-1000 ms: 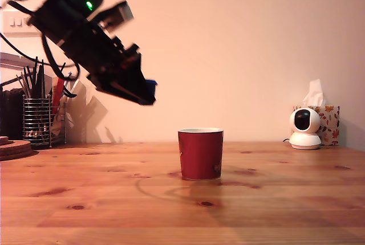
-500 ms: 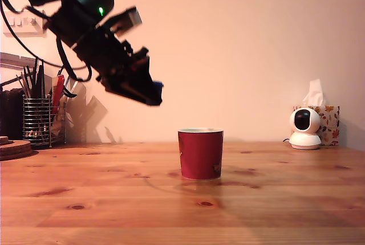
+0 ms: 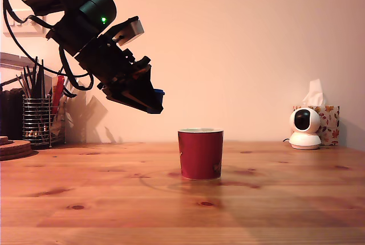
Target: Pick up the coffee capsules on the table and drop them inside the coffee cup
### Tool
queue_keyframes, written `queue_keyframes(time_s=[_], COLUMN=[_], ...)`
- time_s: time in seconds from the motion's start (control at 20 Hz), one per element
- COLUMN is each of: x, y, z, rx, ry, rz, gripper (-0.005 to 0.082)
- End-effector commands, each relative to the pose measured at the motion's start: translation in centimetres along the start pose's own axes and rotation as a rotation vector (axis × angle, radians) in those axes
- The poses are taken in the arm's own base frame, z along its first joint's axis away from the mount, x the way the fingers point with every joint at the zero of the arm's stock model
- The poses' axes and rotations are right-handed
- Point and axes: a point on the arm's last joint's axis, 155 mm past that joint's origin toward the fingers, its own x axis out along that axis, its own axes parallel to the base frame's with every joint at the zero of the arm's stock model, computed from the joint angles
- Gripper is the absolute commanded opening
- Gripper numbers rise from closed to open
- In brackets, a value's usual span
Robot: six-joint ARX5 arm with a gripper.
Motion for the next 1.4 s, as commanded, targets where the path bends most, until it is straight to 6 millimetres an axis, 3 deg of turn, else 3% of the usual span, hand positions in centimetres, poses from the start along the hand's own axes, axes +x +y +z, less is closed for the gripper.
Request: queue_keyframes(time_s=[0.0, 1.1, 1.35], x=[1.0, 1.9, 2.9], y=[0.0, -1.5, -1.6], z=[-0.5, 0.4, 0.6], rx=[-0.006, 0.017, 0.002], ry=[0.011, -0.03, -0.025], rz=[-0.011, -0.067, -0.086], gripper=[0.0178, 0.0178, 0.0178])
